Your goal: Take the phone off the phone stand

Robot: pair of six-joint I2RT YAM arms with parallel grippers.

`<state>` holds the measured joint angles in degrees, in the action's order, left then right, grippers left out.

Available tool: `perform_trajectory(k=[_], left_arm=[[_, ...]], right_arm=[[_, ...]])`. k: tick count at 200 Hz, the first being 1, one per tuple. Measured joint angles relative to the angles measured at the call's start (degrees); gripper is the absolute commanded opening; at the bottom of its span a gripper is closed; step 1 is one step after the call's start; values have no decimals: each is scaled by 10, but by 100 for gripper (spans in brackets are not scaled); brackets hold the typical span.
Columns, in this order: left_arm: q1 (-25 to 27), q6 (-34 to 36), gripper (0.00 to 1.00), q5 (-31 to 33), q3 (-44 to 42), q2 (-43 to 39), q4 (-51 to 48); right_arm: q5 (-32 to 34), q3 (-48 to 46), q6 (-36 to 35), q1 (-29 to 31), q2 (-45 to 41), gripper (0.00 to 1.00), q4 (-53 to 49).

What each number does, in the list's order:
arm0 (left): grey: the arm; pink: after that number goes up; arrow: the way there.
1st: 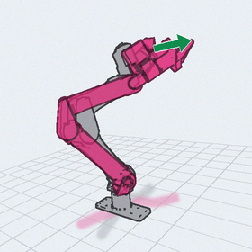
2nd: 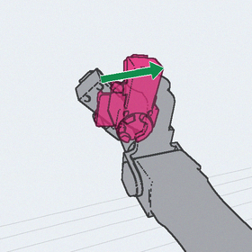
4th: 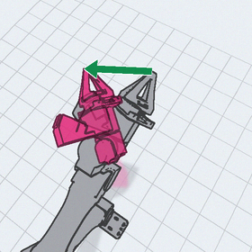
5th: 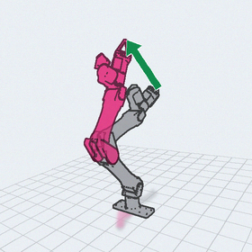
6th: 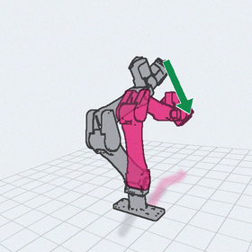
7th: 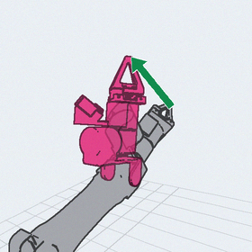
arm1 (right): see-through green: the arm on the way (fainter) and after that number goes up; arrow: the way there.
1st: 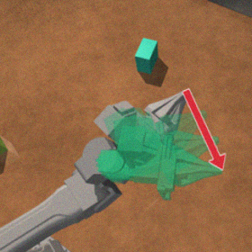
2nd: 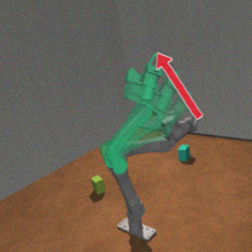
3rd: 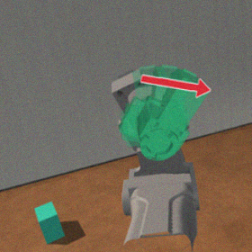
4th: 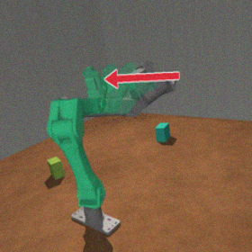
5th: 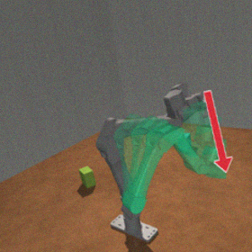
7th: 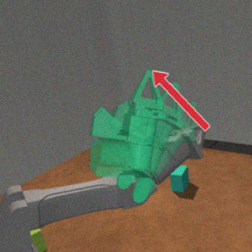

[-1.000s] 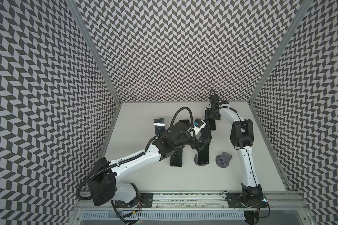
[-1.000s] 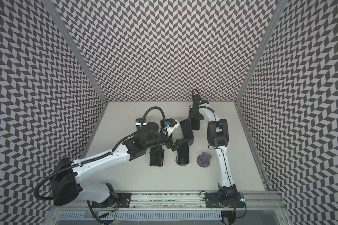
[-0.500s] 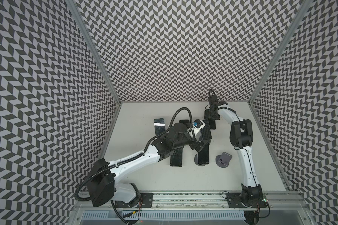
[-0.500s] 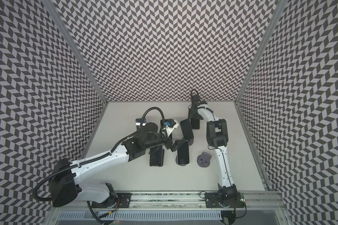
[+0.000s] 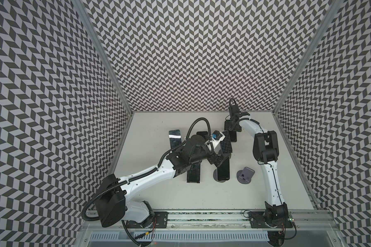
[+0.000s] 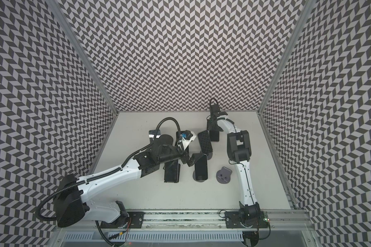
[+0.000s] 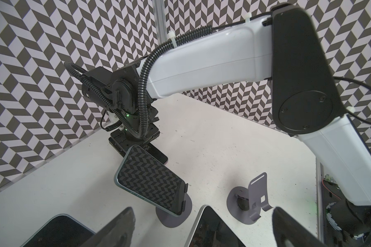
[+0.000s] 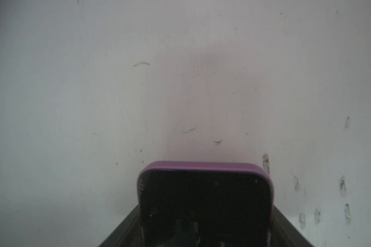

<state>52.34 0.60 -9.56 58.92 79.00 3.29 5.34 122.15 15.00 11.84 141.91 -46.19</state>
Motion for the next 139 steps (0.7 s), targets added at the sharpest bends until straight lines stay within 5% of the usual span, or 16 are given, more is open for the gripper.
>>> perform_trajectory(k=[139], left_arm=[[0, -7, 100, 7, 0, -14, 0]], right_arm=[[-6, -19, -4, -2, -10, 74, 17]])
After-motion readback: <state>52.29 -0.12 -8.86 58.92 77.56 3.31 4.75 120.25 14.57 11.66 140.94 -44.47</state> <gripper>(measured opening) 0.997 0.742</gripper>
